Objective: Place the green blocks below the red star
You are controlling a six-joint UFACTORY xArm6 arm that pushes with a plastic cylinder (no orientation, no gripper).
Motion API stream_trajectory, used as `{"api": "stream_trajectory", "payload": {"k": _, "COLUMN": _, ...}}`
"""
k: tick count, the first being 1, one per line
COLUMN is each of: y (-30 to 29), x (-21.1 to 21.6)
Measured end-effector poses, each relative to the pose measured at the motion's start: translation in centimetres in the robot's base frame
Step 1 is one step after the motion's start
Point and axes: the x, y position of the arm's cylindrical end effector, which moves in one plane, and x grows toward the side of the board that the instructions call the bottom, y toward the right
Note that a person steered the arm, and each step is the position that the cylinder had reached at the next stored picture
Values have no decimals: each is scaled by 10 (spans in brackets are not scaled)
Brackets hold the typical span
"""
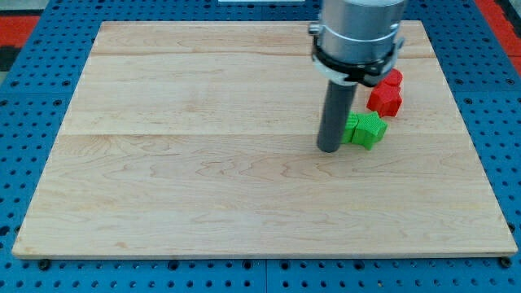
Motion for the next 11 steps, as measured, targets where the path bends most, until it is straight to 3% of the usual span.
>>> {"api": "stream_trajectory", "payload": {"k": 5, "y": -31, "x": -25}}
{"api": "stream_trajectory", "payload": {"k": 8, "y": 61, "x": -38}}
{"api": "stream_trajectory", "payload": {"k": 11, "y": 59, "x": -35}}
